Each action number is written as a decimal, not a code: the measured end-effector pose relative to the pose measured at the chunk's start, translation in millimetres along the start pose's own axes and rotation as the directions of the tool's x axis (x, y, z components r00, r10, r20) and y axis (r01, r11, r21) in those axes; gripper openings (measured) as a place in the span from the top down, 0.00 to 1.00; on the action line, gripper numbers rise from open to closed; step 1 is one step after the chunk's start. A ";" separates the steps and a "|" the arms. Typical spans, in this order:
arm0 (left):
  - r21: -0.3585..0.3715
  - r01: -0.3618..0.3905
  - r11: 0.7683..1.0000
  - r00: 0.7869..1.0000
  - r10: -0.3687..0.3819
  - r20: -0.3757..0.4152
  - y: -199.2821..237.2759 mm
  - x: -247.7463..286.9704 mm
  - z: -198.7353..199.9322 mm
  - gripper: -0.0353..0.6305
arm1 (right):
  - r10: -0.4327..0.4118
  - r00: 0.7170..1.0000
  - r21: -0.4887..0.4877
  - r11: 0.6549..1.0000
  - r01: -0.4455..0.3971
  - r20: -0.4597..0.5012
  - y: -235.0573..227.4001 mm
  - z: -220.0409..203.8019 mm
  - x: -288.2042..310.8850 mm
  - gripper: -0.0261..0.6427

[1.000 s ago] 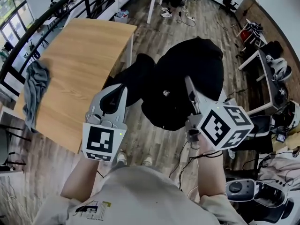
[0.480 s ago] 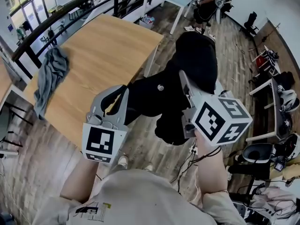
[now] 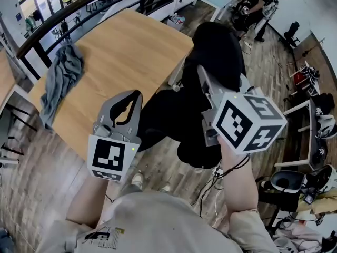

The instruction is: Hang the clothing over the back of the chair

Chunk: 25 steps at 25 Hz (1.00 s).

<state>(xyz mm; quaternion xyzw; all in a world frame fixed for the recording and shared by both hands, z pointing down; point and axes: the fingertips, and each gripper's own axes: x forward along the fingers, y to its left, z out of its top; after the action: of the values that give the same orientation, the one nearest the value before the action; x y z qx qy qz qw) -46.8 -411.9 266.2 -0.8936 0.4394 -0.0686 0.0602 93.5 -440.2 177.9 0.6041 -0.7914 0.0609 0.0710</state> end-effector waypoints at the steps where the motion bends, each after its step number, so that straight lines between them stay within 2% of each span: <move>1: -0.001 -0.004 1.000 1.000 0.004 -0.008 2.1 1.7 -3.1 0.95 | 0.011 1.000 -0.012 1.000 -0.011 -0.018 3.9 -6.7 9.7 0.80; 5: -0.010 -0.016 1.000 0.998 0.015 -0.056 14.0 7.1 -25.2 0.95 | 0.062 0.989 -0.064 0.995 -0.071 -0.130 24.1 -48.6 53.6 0.79; 10: -0.033 -0.032 0.999 0.992 0.028 -0.121 27.0 11.5 -55.8 0.95 | 0.109 0.953 -0.087 0.986 -0.139 -0.283 46.6 -112.5 88.0 0.78; 16: -0.060 -0.031 0.998 0.987 0.021 -0.161 32.1 20.7 -84.6 0.95 | 0.110 0.925 -0.181 0.966 -0.186 -0.364 61.3 -159.3 104.4 0.76; 22: -0.090 -0.027 0.996 0.980 0.009 -0.199 24.3 26.3 -107.7 0.95 | 0.113 0.876 -0.302 0.911 -0.280 -0.470 73.7 -203.6 110.9 0.66; 24: -0.106 -0.026 0.994 0.977 0.003 -0.214 22.1 26.9 -116.7 0.95 | 0.143 0.865 -0.289 0.906 -0.311 -0.481 79.5 -211.5 111.1 0.64; 25: -0.113 -0.026 0.993 0.975 0.000 -0.223 21.3 26.6 -121.6 0.95 | 0.180 0.856 -0.260 0.905 -0.338 -0.484 85.2 -213.8 110.8 0.59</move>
<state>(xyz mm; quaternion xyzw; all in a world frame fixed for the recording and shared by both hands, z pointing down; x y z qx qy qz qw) -68.6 -451.7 384.1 -0.8794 0.4523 -0.1425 -0.0406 -9.3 -483.8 407.7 0.4386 -0.8268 0.0720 0.3447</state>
